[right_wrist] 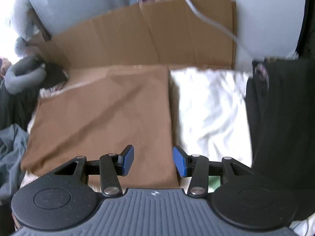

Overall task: Fold clothes
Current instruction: 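Open both tools and pull back from the folded T-shirt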

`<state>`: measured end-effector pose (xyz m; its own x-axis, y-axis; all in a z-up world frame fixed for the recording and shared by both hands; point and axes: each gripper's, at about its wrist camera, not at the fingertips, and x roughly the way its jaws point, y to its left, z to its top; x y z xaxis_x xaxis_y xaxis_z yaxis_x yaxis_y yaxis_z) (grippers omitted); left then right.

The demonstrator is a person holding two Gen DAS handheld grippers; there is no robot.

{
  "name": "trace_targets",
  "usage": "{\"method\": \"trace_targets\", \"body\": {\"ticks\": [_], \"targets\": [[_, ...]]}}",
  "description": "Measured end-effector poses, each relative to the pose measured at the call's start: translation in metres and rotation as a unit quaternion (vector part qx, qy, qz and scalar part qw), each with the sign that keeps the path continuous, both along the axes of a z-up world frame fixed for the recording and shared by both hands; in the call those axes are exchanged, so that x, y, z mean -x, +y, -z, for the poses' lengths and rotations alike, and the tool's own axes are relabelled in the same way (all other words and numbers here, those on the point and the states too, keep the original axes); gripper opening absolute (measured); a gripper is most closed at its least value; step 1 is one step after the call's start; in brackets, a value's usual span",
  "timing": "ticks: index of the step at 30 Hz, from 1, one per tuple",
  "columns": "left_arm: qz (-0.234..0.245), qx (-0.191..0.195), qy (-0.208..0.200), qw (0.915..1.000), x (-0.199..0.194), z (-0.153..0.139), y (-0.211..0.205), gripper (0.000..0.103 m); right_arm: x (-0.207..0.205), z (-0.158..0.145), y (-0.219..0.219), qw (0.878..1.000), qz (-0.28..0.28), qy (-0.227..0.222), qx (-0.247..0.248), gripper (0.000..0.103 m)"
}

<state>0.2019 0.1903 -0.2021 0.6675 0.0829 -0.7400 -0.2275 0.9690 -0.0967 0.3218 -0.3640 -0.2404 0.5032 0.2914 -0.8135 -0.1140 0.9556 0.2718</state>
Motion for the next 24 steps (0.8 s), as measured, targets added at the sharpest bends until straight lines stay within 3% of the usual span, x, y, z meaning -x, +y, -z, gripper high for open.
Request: {"method": "trace_targets", "body": {"ticks": [2, 8, 16, 24], "targets": [[-0.009, -0.019, -0.013, 0.9997, 0.007, 0.009, 0.001, 0.056, 0.003, 0.014, -0.002, 1.000, 0.000, 0.010, -0.008, 0.051], [-0.003, -0.002, -0.009, 1.0000, 0.009, 0.055, 0.005, 0.055, 0.009, 0.039, -0.008, 0.999, 0.010, 0.026, -0.016, 0.051], [0.058, 0.001, -0.004, 0.9983, 0.003, 0.108, 0.007, 0.055, 0.015, 0.060, -0.003, 0.999, 0.001, 0.040, 0.017, 0.051], [0.048, 0.021, 0.013, 0.9985, 0.007, 0.120, 0.022, 0.053, 0.001, 0.077, 0.008, 0.998, 0.008, 0.062, 0.022, 0.052]]}}
